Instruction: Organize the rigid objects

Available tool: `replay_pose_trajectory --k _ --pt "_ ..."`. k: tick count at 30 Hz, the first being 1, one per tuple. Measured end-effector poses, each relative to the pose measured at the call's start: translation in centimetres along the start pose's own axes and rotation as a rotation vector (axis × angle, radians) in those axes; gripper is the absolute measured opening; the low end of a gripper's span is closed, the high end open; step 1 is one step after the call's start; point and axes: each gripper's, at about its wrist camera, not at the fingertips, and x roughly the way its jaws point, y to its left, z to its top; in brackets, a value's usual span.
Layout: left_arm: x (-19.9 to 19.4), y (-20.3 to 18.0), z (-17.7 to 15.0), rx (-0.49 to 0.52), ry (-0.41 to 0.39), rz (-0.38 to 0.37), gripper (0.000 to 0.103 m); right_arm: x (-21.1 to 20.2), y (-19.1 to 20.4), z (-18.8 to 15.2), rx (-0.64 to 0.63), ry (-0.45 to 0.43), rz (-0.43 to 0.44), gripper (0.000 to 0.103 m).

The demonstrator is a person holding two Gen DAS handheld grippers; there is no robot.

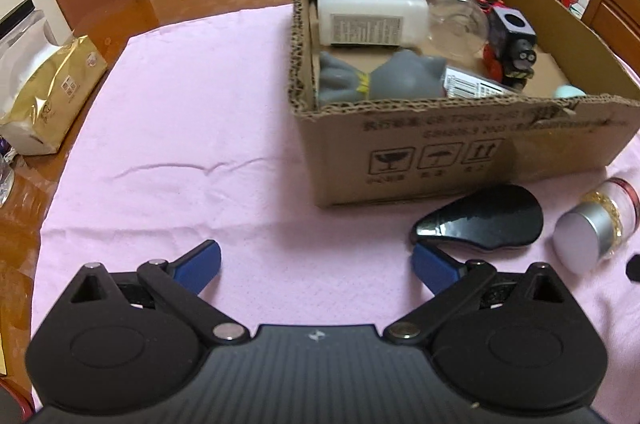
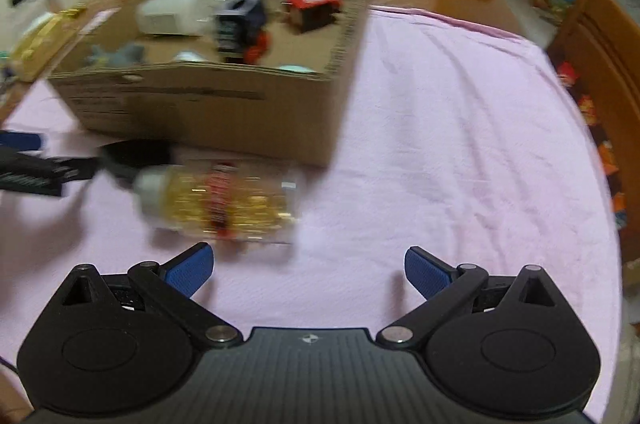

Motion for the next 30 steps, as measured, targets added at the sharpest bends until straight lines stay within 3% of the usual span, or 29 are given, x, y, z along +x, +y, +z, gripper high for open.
replay_pose_trajectory --k 5,11,17,20,30 --pt "-0.4 0.3 0.0 0.016 0.012 -0.026 0.102 -0.5 2.6 0.9 -0.016 -0.048 0.062 0.103" --pt "-1.9 -0.1 -0.3 0.023 0.015 -0.099 0.102 1.3 4.6 1.9 0.008 -0.052 0.003 0.103" --pt "-2.3 -1.5 0.3 0.02 0.013 -0.14 0.102 1.9 2.8 1.9 0.031 -0.042 -0.118 0.103" --pt "-2.1 -2.6 0.7 0.02 0.016 -0.166 0.102 1.6 1.1 1.7 0.067 -0.031 -0.076 0.103" --pt "0.1 -6.0 2.0 -0.029 0.044 -0.199 0.102 1.2 0.3 0.9 0.035 -0.018 -0.055 0.103"
